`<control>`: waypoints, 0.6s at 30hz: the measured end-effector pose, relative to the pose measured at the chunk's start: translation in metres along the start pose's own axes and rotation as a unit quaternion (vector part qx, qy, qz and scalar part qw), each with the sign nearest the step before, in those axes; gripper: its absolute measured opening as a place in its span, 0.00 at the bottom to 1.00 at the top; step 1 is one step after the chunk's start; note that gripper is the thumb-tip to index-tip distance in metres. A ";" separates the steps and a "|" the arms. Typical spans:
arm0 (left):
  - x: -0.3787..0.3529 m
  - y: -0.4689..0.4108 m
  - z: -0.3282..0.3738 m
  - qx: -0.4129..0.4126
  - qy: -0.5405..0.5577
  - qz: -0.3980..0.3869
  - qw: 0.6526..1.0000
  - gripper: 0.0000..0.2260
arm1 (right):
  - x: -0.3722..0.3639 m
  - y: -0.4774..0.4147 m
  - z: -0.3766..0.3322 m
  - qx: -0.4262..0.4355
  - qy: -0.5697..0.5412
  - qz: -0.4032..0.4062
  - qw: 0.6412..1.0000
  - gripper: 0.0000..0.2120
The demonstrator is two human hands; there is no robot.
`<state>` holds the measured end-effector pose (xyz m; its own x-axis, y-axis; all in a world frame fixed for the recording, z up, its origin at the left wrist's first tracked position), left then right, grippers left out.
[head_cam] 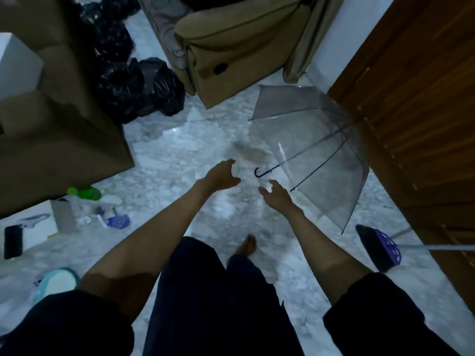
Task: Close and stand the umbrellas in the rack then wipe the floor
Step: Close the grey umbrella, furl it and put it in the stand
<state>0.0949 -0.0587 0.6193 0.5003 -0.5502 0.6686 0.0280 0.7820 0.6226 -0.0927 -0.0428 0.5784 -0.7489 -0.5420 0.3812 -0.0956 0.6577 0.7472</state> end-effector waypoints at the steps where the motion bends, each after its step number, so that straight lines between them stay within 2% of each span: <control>1: -0.003 -0.009 -0.004 -0.001 0.003 -0.007 1.000 0.33 | -0.002 -0.008 0.002 -0.007 0.000 0.003 1.000 0.33; 8: -0.050 -0.140 -0.045 -0.005 -0.003 -0.055 0.998 0.33 | -0.028 -0.132 0.025 -0.074 -0.045 0.052 0.995 0.33; 11: -0.092 -0.224 -0.072 -0.014 0.001 -0.071 0.997 0.29 | -0.042 -0.217 0.050 -0.101 -0.094 0.089 0.986 0.33; 15: -0.160 -0.326 -0.104 -0.029 -0.007 -0.101 0.994 0.32 | -0.054 -0.328 0.099 -0.123 -0.147 0.149 0.970 0.32; 18: -0.213 -0.400 -0.120 -0.048 -0.014 -0.111 0.993 0.28 | -0.054 -0.407 0.146 -0.134 -0.178 0.199 0.954 0.34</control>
<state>0.0811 -0.2191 0.1792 0.4476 -0.7195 0.5311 0.2172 0.6636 0.7159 -0.1093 -0.2047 0.1745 -0.8707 -0.0335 0.4907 0.3788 0.5908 0.7124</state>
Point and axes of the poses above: each hand's wrist, its own y-axis away from the middle knuckle, its own x-axis out of the back of the hand, z = x × y, the point moved 6 cm from there along -y, towards the middle knuckle, and after that the axes turned 7 degrees about -y, right-handed, at the moved point
